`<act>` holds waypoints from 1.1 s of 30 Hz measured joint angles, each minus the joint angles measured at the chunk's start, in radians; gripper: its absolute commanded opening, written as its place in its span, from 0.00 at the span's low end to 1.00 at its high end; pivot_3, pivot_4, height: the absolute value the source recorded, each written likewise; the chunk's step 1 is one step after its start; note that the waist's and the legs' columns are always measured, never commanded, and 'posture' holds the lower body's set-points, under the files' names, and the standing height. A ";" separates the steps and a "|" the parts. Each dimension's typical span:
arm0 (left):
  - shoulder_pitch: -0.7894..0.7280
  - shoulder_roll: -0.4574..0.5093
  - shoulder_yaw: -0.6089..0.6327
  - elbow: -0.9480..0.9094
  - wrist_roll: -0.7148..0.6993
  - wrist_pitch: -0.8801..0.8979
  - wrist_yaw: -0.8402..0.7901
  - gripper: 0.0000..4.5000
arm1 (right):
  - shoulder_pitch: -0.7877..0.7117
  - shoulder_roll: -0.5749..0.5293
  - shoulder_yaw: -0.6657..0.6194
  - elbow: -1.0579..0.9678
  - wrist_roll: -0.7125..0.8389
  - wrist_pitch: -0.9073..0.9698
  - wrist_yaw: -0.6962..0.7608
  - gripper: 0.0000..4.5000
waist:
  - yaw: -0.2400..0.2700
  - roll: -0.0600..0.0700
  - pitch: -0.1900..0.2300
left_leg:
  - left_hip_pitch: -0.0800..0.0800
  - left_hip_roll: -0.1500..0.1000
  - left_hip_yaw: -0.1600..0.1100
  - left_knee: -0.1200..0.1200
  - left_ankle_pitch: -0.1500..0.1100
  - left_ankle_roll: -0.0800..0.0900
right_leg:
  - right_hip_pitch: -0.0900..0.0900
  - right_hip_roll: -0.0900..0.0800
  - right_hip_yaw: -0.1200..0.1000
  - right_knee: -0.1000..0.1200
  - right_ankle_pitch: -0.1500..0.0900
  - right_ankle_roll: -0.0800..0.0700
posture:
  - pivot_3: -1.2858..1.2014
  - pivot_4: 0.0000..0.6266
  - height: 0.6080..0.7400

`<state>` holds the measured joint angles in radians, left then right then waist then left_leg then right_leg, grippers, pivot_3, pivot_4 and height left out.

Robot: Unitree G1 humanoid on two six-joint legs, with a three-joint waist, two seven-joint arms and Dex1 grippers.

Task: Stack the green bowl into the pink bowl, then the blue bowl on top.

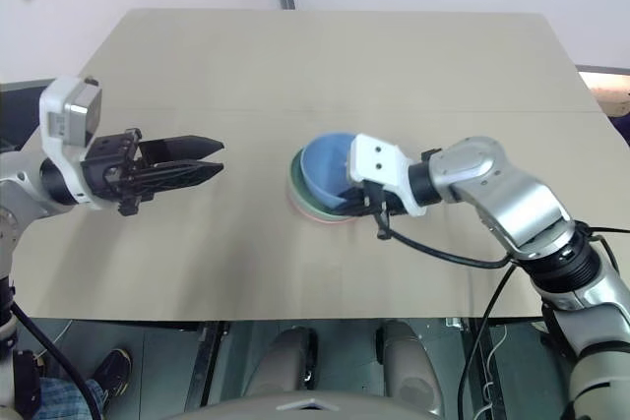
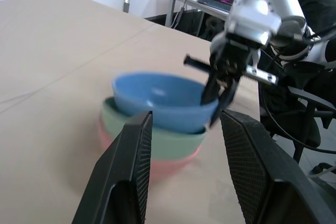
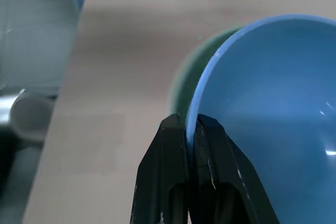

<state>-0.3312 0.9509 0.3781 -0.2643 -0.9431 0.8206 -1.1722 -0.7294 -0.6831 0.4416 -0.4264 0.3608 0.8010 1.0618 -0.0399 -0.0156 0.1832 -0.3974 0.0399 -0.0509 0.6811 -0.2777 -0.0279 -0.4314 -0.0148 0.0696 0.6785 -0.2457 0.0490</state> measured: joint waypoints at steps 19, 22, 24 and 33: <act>0.003 0.000 -0.003 0.001 0.000 -0.005 0.005 0.48 | -0.086 0.034 -0.252 0.056 0.197 0.124 0.025 0.50 | 0.001 0.000 0.000 | 0.000 0.000 0.000 0.000 0.000 0.000 | 0.000 0.000 0.000 0.000 0.000 0.000 | 0.52 0.24 1.00; 0.010 0.000 0.003 0.001 0.000 0.003 0.023 0.48 | -0.036 -0.028 -0.339 0.083 0.248 0.132 0.054 0.50 | 0.001 0.000 0.000 | 0.000 0.000 0.000 0.000 0.000 0.000 | 0.000 0.000 0.000 -0.001 0.000 0.000 | 0.52 0.24 1.00; 0.020 0.003 0.008 0.002 -0.001 0.013 0.043 0.48 | -0.001 -0.060 -0.396 0.149 0.252 0.124 0.054 0.50 | 0.001 0.000 0.000 | 0.000 0.000 0.000 0.000 0.000 0.000 | 0.000 0.000 0.000 0.000 0.000 0.000 | 0.52 0.24 1.00; 0.080 0.048 0.031 0.003 0.026 0.047 0.114 0.48 | 0.130 -0.202 -0.535 0.446 0.195 -0.065 0.110 0.50 | -0.003 0.000 0.000 | 0.000 0.000 0.001 0.000 0.000 0.000 | 0.000 0.000 0.001 0.000 0.000 0.000 | 0.52 0.24 1.00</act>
<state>-0.2513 0.9993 0.4088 -0.2617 -0.9171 0.8674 -1.0578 -0.5994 -0.8852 -0.0937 0.0195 0.5561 0.7359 1.1721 -0.0431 -0.0154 0.1834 -0.3970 0.0399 -0.0496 0.6806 -0.2779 -0.0275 -0.4316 -0.0150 0.0706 0.6784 -0.2457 0.0490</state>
